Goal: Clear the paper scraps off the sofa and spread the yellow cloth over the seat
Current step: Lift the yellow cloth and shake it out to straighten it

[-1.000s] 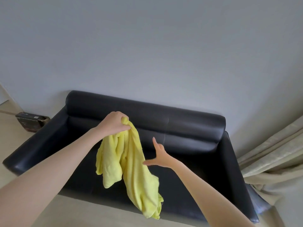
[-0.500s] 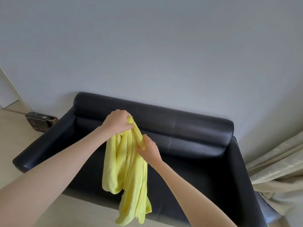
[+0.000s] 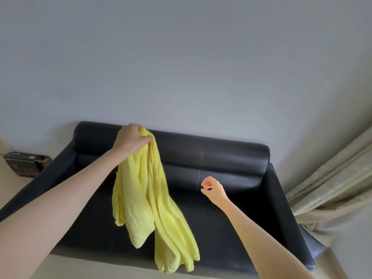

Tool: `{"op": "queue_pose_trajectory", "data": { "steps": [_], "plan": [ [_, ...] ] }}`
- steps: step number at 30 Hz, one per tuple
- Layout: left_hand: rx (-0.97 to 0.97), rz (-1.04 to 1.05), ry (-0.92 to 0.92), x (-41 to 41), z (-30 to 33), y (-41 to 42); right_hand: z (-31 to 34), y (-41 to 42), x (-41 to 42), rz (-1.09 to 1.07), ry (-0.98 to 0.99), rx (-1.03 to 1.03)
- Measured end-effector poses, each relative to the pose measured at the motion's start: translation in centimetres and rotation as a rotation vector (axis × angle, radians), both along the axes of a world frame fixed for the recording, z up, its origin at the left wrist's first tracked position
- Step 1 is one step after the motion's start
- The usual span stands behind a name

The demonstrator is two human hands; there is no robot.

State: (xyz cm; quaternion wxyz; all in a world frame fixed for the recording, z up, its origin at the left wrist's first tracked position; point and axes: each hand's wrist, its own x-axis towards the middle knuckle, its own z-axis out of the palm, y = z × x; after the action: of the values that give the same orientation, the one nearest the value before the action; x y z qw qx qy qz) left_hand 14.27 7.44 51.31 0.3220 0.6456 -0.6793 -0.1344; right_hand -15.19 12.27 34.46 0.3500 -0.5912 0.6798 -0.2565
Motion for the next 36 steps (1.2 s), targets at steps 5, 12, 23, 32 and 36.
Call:
{"op": "queue_pose_trajectory", "data": {
  "steps": [5,12,23,32,36],
  "plan": [
    [0.052,-0.159,-0.122,-4.8,0.8,0.2,6.3,-0.5,7.9,0.205,-0.203,-0.156],
    [0.011,-0.17,-0.191,-6.3,1.2,0.5,8.5,0.2,8.8,-0.074,-0.008,-0.57],
    [-0.016,-0.199,-0.174,-8.2,1.0,1.9,6.1,0.4,5.0,-0.299,0.321,-0.09],
    [-0.137,-0.127,0.079,-6.3,1.9,1.9,4.2,1.9,-0.1,-0.424,0.391,-0.018],
    [-0.193,-0.153,0.165,-6.3,2.9,2.4,4.1,1.9,-2.3,-0.489,0.382,0.03]
  ]
}}
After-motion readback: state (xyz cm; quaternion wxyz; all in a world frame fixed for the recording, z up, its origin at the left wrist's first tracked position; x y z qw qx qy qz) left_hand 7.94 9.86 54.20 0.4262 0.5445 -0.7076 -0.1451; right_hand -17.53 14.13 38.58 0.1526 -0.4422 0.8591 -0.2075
